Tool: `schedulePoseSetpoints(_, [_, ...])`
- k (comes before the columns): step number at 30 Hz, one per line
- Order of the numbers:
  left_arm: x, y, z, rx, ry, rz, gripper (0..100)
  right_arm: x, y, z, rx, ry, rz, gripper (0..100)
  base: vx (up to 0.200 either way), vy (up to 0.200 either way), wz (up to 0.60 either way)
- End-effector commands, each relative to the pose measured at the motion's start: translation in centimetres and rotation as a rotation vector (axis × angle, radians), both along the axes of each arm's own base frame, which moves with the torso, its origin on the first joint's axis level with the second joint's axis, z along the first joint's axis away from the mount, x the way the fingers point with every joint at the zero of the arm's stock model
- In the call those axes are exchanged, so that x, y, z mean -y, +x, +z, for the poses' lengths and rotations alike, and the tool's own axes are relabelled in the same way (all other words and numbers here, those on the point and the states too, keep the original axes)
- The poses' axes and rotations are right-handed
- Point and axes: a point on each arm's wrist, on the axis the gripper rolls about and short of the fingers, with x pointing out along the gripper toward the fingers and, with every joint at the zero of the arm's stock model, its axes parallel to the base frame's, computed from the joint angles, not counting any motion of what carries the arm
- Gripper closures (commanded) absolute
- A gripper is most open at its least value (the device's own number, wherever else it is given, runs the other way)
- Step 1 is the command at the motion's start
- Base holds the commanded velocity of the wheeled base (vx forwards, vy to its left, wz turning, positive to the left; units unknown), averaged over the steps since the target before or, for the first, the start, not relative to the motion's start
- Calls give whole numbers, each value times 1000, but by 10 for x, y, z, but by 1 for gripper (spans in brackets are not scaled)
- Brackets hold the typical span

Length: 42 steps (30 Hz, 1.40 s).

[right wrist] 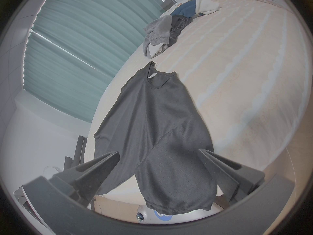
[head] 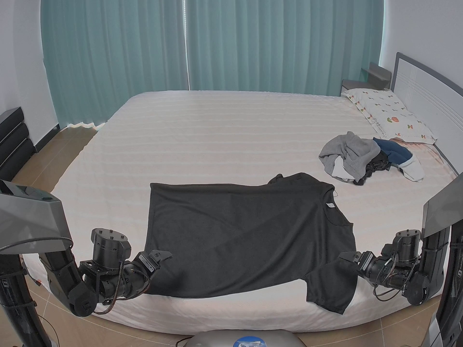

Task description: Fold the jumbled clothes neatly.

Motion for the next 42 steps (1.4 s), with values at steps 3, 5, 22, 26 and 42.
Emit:
schedulePoseSetpoints(3, [0, -1, -2, -8, 5, -3, 0, -1, 0, -1, 5, -5, 6, 0, 0, -200, 0])
schedulePoseSetpoints(5, [3, -4, -3, -13, 12, -15, 0, -2, -3, -1, -4, -10, 14, 0, 0, -200, 0])
schedulePoseSetpoints(22, [0, -14, 17, 63, 46, -49, 0, -7, -6, -2, -16, -10, 36, 0, -12, -47, 0])
schedulePoseSetpoints(26, [1, -14, 14, 51, 49, -49, 0, -9, -8, -2, -23, -15, 45, 0, -200, 0, 0])
schedulePoseSetpoints(42, [-35, -15, -14, -69, 157, 22, 0, -14, -10, -6, -38, -19, 67, 0, -50, 0, 0])
